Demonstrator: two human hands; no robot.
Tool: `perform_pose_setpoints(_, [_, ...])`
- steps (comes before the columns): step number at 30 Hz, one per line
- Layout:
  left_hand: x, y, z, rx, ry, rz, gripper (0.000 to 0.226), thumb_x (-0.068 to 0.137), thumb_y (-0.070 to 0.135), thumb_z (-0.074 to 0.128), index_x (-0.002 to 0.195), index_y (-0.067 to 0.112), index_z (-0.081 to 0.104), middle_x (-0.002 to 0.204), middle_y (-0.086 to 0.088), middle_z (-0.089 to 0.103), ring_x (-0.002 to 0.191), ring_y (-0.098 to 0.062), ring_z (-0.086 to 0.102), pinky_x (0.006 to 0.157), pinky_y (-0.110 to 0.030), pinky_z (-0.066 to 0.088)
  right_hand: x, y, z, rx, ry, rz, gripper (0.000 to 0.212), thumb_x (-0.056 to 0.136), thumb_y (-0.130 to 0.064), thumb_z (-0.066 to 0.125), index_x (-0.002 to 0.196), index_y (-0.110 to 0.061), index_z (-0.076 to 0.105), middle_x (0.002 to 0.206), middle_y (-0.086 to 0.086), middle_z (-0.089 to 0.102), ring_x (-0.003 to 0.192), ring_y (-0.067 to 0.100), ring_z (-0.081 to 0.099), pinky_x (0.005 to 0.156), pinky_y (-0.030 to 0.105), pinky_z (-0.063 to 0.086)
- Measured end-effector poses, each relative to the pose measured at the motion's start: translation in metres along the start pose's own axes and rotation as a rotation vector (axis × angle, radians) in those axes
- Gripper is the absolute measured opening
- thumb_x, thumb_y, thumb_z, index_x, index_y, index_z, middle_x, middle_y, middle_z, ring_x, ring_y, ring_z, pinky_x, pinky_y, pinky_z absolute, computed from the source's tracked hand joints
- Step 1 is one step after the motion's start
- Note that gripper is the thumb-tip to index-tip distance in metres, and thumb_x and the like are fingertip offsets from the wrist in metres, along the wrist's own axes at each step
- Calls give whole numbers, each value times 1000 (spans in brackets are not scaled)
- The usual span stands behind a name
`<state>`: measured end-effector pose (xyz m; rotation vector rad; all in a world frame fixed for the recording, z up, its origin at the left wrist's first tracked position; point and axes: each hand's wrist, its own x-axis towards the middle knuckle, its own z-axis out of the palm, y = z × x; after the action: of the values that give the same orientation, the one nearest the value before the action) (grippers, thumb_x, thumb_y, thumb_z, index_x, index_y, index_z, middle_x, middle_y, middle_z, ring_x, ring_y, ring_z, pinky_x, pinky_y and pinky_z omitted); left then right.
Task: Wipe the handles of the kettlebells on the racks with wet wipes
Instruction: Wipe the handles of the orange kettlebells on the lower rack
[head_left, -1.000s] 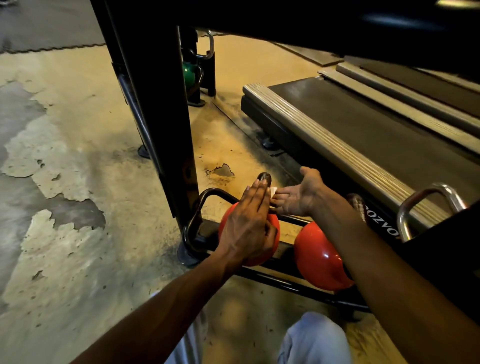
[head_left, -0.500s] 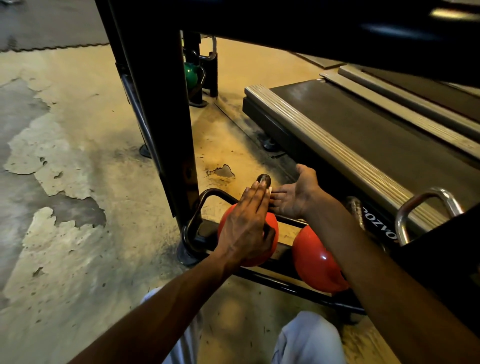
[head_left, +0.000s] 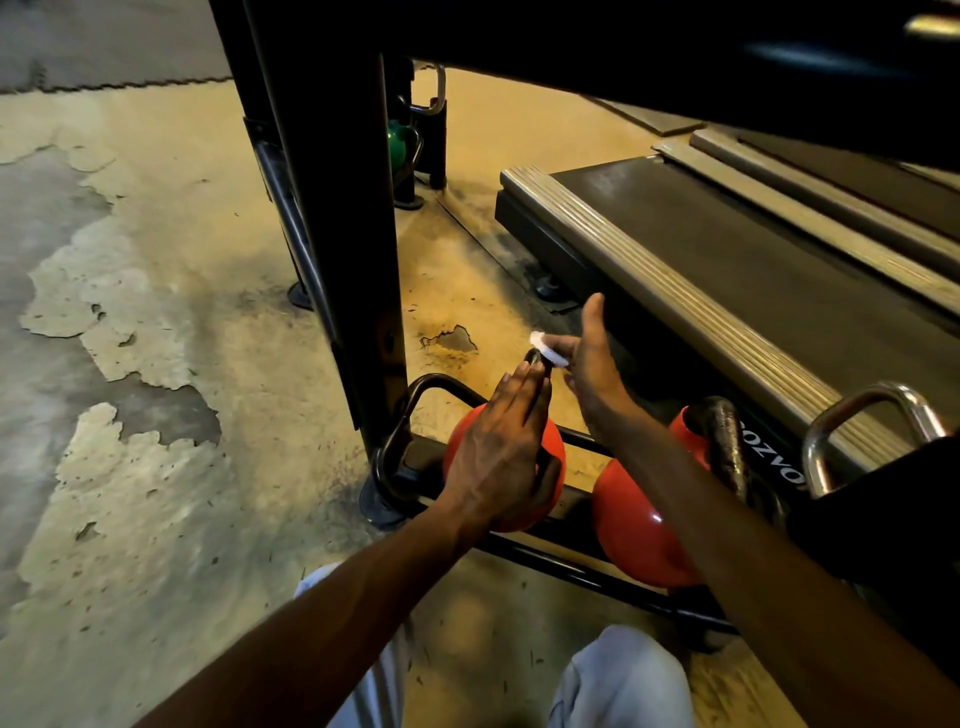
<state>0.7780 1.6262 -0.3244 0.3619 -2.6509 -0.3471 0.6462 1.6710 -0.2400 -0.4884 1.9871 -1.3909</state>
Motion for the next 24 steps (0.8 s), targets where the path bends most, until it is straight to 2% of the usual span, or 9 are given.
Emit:
perform_pose_setpoints(3, [2, 1, -1, 16, -14, -13, 91, 94, 43, 54, 164, 1, 14, 173, -19, 12, 162, -27, 6, 131, -44, 15, 27, 5, -6, -184, -46, -109, 114, 81, -94, -2, 96, -24, 86, 117, -3, 77, 124, 15, 59, 122, 50, 27])
perform_pose_setpoints(6, [1, 1, -1, 21, -21, -12, 93, 92, 44, 55, 164, 1, 15, 172, -18, 14, 161, -29, 7, 131, -44, 17, 24, -7, -10, -505, -150, -264, 103, 97, -79, -2, 107, -21, 83, 123, 2, 75, 117, 15, 62, 110, 41, 36])
perform_pose_setpoints(8, [0, 1, -2, 19, -12, -23, 93, 91, 44, 56, 164, 1, 17, 171, -19, 18, 161, -30, 10, 130, -42, 18, 23, -7, -14, -673, -232, -362, 93, 102, -73, 3, 115, -22, 80, 126, 2, 74, 114, 16, 64, 110, 41, 42])
perform_pose_setpoints(12, [1, 2, -3, 15, 2, -20, 87, 92, 45, 44, 163, -1, 21, 170, -21, 21, 160, -30, 13, 130, -42, 17, 30, -11, -19, -677, -279, -350, 88, 104, -69, 5, 114, -24, 79, 118, -2, 71, 109, 12, 63, 102, 34, 41])
perform_pose_setpoints(15, [1, 1, -3, 37, -7, -24, 90, 91, 45, 49, 163, -1, 21, 171, -19, 18, 161, -31, 8, 130, -41, 16, 32, -17, -15, -717, -342, -366, 92, 104, -68, 2, 103, -23, 81, 106, -3, 75, 96, 4, 66, 94, 30, 46])
perform_pose_setpoints(17, [1, 2, -4, 31, 5, -21, 89, 91, 42, 53, 162, -2, 21, 171, -20, 19, 161, -30, 9, 130, -40, 17, 35, -17, -15, -727, -349, -385, 93, 103, -70, 2, 101, -24, 82, 108, -2, 77, 99, 5, 67, 97, 31, 47])
perform_pose_setpoints(19, [0, 2, -5, 24, 17, -17, 89, 91, 40, 54, 162, -2, 21, 170, -20, 20, 161, -29, 10, 130, -39, 15, 39, -14, -18, -751, -325, -411, 92, 102, -73, 3, 104, -25, 82, 113, -2, 76, 102, 8, 67, 105, 38, 47])
perform_pose_setpoints(21, [0, 3, -6, 38, 18, -23, 90, 91, 42, 53, 162, -2, 21, 170, -20, 20, 160, -29, 9, 128, -38, 15, 39, -13, -18, -765, -325, -428, 92, 102, -74, 3, 102, -26, 82, 110, -2, 76, 101, 9, 67, 104, 39, 47])
perform_pose_setpoints(24, [0, 4, -6, 46, 24, -28, 91, 89, 41, 58, 162, -2, 23, 170, -20, 23, 159, -32, 17, 127, -37, 18, 32, -15, -19, -706, -318, -419, 90, 103, -68, 6, 102, -23, 83, 113, 0, 76, 101, 8, 64, 94, 18, 38])
